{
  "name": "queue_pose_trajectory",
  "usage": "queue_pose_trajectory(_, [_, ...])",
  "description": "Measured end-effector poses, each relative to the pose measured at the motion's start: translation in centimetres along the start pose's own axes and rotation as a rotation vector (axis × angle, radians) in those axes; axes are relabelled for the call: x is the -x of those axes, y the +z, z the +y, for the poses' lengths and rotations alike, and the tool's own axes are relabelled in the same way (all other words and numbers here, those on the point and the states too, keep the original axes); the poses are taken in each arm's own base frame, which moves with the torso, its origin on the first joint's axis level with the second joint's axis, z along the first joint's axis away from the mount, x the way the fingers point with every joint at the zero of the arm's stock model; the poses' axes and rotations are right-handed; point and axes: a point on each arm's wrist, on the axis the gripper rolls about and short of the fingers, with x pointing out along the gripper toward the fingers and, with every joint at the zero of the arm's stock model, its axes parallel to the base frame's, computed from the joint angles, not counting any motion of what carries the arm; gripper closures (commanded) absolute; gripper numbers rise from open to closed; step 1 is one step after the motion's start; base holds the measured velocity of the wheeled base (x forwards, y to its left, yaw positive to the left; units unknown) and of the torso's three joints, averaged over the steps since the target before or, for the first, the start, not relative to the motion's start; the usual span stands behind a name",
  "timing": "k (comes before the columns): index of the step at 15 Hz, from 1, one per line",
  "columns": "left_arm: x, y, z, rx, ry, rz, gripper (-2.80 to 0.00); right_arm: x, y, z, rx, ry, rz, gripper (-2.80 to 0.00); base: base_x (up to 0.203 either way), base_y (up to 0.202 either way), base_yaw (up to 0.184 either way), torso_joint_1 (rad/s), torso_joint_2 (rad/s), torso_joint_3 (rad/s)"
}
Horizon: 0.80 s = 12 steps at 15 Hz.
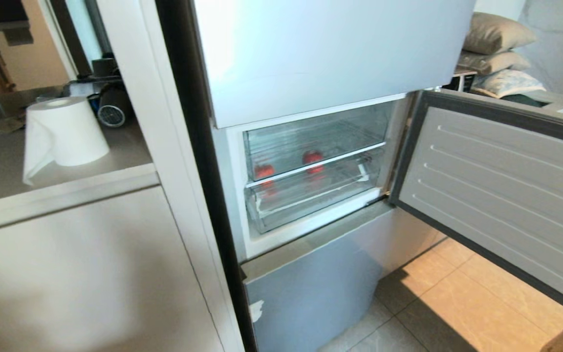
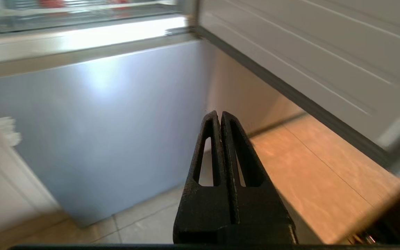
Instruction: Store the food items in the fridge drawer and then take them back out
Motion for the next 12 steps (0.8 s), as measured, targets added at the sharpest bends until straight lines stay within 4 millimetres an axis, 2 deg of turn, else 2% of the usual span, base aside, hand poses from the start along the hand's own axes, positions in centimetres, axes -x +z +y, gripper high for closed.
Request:
queue_pose_trajectory(5, [0.0,0.0,0.0,0.0,0.0,0.0,0.0,0.0,0.0,0.0,-0.015,-0.001,0.0,0.0,-0.001,0.005,-0.158,0.002,0.0,0.004])
queue_pose_trajectory(9, [0.0,0.0,0.0,0.0,0.0,0.0,0.0,0.0,0.0,0.0,-0.013,0.004,0.001,0.0,0.001,-0.001,-0.015,0.0,0.0,0.001])
queue_pose_trajectory(10, [0.0,0.0,0.0,0.0,-0.001,0.0,0.0,0.0,0.6,0.0,-0.051,0.0,-0.015,0.0,0.0,0.0,0.0,0.0,0.0,0.0])
queue_pose_trajectory(12, [0.0,0.0,0.0,0.0,-0.001,0.0,0.0,0.0,3.8,-0.2,-0.187,-0.017,-0.084,0.0,0.0,0.0,0.0,0.0,0.0,0.0])
